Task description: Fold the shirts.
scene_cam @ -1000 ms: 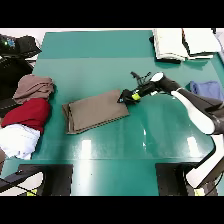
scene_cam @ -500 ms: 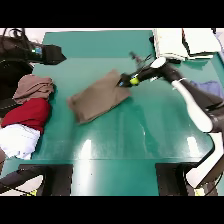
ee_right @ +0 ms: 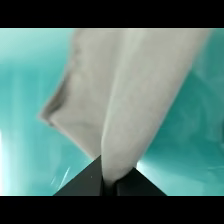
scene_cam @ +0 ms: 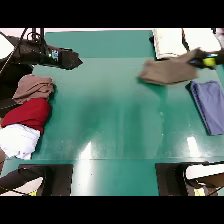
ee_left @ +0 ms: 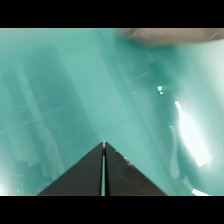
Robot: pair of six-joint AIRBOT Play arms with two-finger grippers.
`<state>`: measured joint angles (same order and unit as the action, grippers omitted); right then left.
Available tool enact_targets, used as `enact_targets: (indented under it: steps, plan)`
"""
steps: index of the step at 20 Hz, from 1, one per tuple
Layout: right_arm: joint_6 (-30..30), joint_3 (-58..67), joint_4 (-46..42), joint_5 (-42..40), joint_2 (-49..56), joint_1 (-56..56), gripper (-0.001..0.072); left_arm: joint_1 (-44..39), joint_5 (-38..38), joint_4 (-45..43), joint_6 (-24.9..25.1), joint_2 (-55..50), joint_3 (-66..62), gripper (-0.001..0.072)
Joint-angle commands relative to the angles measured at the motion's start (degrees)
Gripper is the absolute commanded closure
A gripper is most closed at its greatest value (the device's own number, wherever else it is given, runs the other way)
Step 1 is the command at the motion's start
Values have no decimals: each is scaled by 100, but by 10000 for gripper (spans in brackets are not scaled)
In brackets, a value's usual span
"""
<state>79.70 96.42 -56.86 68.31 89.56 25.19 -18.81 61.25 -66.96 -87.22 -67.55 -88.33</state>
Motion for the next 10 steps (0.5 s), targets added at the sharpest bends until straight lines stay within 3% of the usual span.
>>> enact_targets:
  steps: [1,10]
  plan:
    - [46,9,-111,-68,-229,1239,699,-50,-35,17,-146,-7,2,682]
    - [39,890,15,-249,-229,1611,699,-50,39,15,-256,-7,2,682]
